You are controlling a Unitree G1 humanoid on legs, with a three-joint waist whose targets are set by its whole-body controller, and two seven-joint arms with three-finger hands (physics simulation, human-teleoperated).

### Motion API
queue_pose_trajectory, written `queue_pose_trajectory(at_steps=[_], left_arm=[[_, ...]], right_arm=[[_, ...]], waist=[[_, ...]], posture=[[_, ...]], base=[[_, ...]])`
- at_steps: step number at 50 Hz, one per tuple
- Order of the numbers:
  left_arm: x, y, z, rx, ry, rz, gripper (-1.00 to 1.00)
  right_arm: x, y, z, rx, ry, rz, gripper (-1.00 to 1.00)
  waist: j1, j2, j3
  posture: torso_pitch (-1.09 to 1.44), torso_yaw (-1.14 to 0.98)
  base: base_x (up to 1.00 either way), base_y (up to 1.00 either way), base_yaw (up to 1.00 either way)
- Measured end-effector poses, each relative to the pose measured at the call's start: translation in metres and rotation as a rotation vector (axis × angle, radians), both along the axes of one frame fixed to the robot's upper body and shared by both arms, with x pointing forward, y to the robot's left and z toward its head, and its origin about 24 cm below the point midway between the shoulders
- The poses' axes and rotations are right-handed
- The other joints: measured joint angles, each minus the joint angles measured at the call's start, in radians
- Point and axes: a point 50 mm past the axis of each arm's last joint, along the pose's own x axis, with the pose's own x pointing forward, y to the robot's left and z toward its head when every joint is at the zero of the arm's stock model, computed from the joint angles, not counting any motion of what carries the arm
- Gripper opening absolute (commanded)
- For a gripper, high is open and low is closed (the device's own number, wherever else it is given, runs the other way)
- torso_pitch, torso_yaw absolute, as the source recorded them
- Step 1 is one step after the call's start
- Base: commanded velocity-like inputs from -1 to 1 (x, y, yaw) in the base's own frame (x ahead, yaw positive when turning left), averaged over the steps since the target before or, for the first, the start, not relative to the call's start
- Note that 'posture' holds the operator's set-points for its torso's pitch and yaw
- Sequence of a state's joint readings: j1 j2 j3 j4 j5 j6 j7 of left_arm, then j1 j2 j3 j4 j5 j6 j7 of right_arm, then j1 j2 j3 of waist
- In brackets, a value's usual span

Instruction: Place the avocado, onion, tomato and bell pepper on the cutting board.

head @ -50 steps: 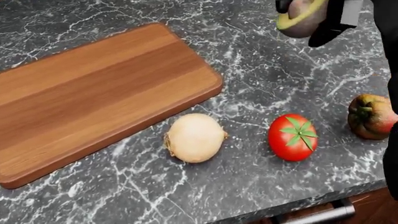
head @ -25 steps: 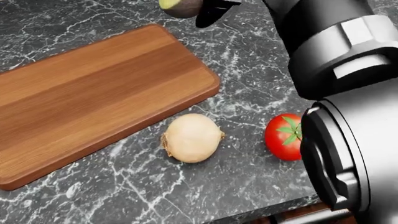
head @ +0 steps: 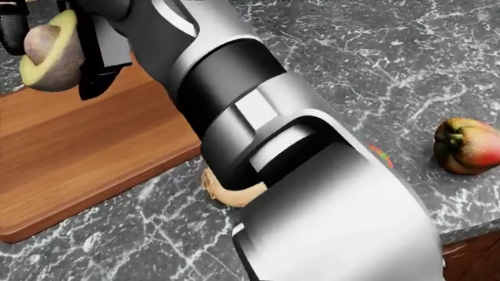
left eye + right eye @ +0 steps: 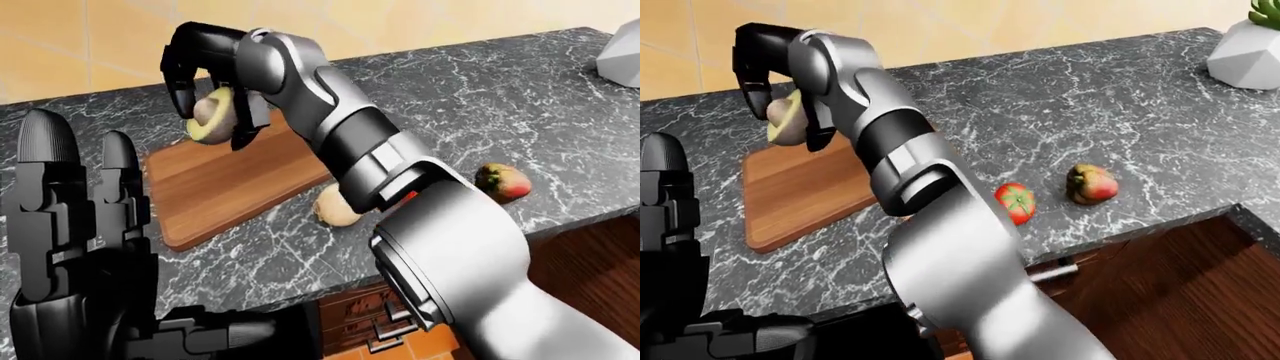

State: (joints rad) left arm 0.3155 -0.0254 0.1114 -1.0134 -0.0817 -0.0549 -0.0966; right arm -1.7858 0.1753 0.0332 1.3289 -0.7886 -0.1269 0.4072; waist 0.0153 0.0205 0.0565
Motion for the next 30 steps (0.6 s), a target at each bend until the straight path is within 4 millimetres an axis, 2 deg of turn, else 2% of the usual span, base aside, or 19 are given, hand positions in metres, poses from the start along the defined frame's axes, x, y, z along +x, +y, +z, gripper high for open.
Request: queue_pose_trajectory(at_steps=[8, 12, 22, 30], left_arm=[[0.0, 0.002, 0.001, -0.004, -0.003, 0.001, 1.0], [0.0, 0.001, 0.0, -0.007, 0.0, -0.001, 1.0], [0.0, 0.002, 0.001, -0.005, -0.004, 0.001, 1.0], [0.0, 0.001, 0.0, -0.007, 0.001, -0.001, 1.0]], right_arm=[[-0.011, 0.019, -0.004, 0.133, 0.038, 0.034, -1.0], [-0.013, 0.024, -0.008, 0.221, 0.135, 0.046, -1.0], [-0.015, 0.032, -0.04, 0.202, 0.242, 0.038, -1.0], [-0.014, 0.032, -0.044, 0.193, 0.247, 0.032, -1.0]], waist=[[-0.002, 0.007, -0.002], [-0.003, 0.007, -0.004], [-0.003, 0.01, -0.005], [-0.005, 0.011, -0.007]], posture=[[0.0, 0.0], [0.0, 0.0], [0.0, 0.0], [0.0, 0.0]], base=[[0.0, 0.0, 0.0], [0.0, 0.0, 0.0], [0.0, 0.0, 0.0], [0.0, 0.0, 0.0]])
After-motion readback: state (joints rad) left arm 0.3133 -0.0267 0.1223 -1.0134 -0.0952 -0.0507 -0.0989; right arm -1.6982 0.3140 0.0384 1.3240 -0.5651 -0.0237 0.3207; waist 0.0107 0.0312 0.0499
